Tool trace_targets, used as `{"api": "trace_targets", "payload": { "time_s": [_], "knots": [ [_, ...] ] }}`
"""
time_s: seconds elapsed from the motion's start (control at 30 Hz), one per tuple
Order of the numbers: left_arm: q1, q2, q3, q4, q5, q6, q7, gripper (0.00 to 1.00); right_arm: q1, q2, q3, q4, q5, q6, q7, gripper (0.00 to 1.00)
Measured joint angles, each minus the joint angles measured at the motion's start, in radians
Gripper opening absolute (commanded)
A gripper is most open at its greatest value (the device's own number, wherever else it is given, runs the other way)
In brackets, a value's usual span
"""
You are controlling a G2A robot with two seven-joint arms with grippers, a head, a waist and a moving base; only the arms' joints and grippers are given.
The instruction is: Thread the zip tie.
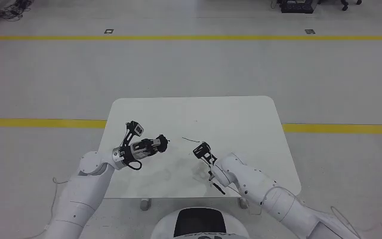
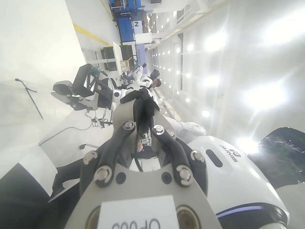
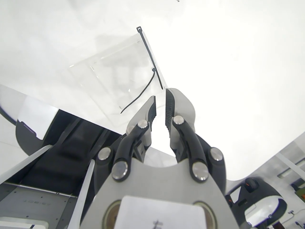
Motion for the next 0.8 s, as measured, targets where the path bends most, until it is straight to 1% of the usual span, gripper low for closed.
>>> {"api": "trace_targets", "payload": {
  "time_s": [0.3,0.37,0.43,0.57,0.8],
  "knots": [
    [0.0,0.0,0.0,0.0,0.0,0.0,0.0,0.0,-0.011,-0.007,0.022,0.016,-0.007,-0.014,-0.003,0.11],
    [0.0,0.0,0.0,0.0,0.0,0.0,0.0,0.0,-0.011,-0.01,0.025,0.02,-0.011,-0.017,-0.004,0.09],
    [0.0,0.0,0.0,0.0,0.0,0.0,0.0,0.0,-0.01,-0.012,0.028,0.025,-0.013,-0.02,-0.007,0.09],
    [0.0,0.0,0.0,0.0,0.0,0.0,0.0,0.0,-0.006,-0.018,0.034,0.046,-0.016,-0.027,-0.016,0.1],
    [0.0,0.0,0.0,0.0,0.0,0.0,0.0,0.0,-0.001,-0.031,0.04,0.083,-0.026,-0.022,-0.043,0.12]
  ]
}}
